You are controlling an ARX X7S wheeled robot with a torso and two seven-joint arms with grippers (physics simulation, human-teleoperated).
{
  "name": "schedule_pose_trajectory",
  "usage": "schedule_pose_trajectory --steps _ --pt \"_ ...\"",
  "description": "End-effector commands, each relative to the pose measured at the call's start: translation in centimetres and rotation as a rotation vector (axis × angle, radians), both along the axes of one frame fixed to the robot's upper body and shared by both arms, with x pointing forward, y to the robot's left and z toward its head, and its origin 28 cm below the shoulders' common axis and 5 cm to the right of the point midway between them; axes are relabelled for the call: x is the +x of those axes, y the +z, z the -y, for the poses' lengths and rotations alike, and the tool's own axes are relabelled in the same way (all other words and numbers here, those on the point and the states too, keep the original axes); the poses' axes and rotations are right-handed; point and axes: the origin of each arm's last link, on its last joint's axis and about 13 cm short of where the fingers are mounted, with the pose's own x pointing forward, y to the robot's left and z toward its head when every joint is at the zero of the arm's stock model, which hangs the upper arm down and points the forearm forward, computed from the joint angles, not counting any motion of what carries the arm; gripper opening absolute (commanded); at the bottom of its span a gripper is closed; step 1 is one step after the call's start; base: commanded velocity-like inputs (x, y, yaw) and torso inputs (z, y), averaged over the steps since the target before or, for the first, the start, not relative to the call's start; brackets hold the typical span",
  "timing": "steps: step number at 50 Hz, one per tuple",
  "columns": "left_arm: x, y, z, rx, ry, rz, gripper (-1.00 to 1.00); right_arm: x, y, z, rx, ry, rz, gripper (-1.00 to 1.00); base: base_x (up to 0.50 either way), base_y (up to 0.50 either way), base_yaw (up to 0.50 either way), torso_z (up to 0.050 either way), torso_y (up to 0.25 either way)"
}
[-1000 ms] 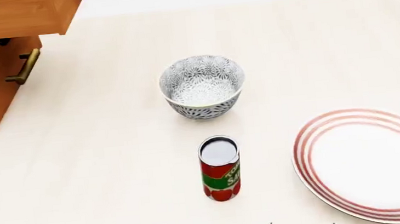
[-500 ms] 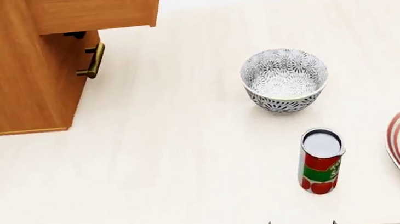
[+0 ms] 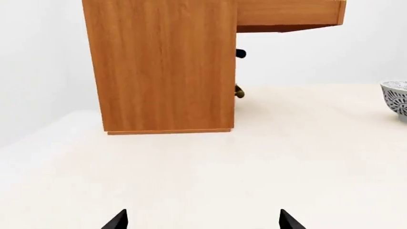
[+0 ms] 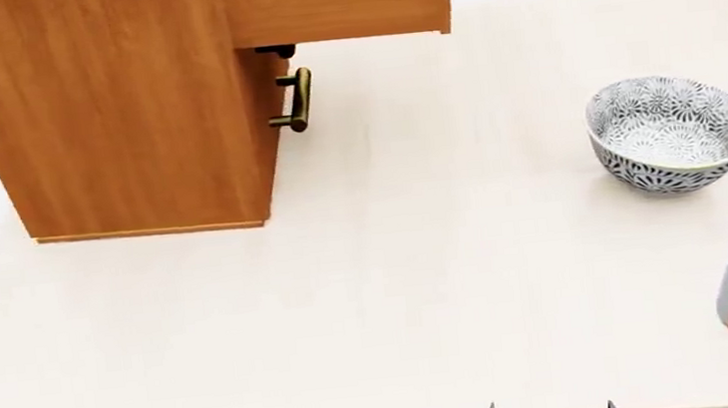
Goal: Put the bowl on top of the cabinet.
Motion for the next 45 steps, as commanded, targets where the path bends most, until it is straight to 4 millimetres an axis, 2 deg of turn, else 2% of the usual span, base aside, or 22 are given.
schedule_pose_trajectory --steps 1,12,15,24,25,26,27,28,30,31,32,36,41,45 --pt "-0.1 0.0 0.1 0.007 -0.014 -0.001 1.00 0.0 0.0 0.0 -0.004 -0.002 0.001 1.00 0.00 0.50 0.00 0.000 0.000" --pt "0.0 0.0 0.1 0.004 -0.011 -0.001 1.00 0.1 0.0 0.0 -0.001 -0.006 -0.002 1.00 0.00 0.50 0.00 0.000 0.000" --pt "0.0 -0.1 0.1 0.004 -0.009 -0.003 1.00 0.3 -0.3 0.2 0.047 -0.038 -0.045 1.00 0.00 0.06 0.00 0.000 0.000" --pt "0.0 -0.1 0.1 0.010 -0.013 -0.005 1.00 0.6 -0.4 0.1 -0.002 -0.035 -0.079 1.00 0.00 0.00 0.00 0.000 0.000" --pt "0.4 0.1 0.0 -0.035 -0.050 -0.060 1.00 0.5 -0.1 0.1 0.096 -0.031 -0.130 1.00 0.00 0.00 0.00 0.000 0.000" --pt "0.9 0.2 -0.1 -0.078 -0.044 -0.119 1.00 0.6 0.2 0.1 0.113 -0.023 -0.140 1.00 0.00 0.00 0.00 0.000 0.000" --pt "1.4 0.7 -0.3 -0.094 -0.044 -0.181 1.00 0.6 0.9 0.1 0.088 -0.009 -0.146 1.00 0.00 0.00 0.00 0.000 0.000" --pt "1.4 1.7 -0.3 -0.078 -0.049 -0.137 1.00 0.5 2.8 0.1 0.047 -0.004 -0.133 1.00 0.00 0.00 0.00 0.000 0.000" --pt "0.7 5.1 -0.3 -0.014 -0.040 -0.040 1.00 0.1 5.3 0.3 0.042 0.017 -0.094 1.00 0.00 0.00 0.00 0.000 0.000" --pt "0.2 7.3 -0.4 -0.041 -0.048 -0.025 1.00 -0.2 7.4 0.5 0.032 0.029 -0.066 1.00 0.00 0.00 0.00 0.000 0.000" --pt "-0.1 8.0 -0.4 -0.040 -0.054 -0.019 1.00 -0.3 8.2 0.5 0.027 0.034 -0.059 1.00 0.00 0.00 0.00 0.000 0.000" --pt "-1.5 12.8 -0.5 -0.063 -0.069 0.037 1.00 -1.9 13.4 0.6 -0.014 0.062 0.023 1.00 0.00 0.00 0.00 0.000 0.000" --pt "-3.0 15.9 -0.7 -0.050 -0.070 0.132 1.00 -3.6 15.4 0.7 -0.028 0.055 0.078 1.00 0.00 0.00 0.00 0.000 0.000" --pt "-4.0 15.6 -0.7 -0.046 -0.083 0.131 1.00 -4.5 15.2 0.7 -0.005 0.056 0.093 1.00 0.00 0.00 0.00 0.000 0.000"
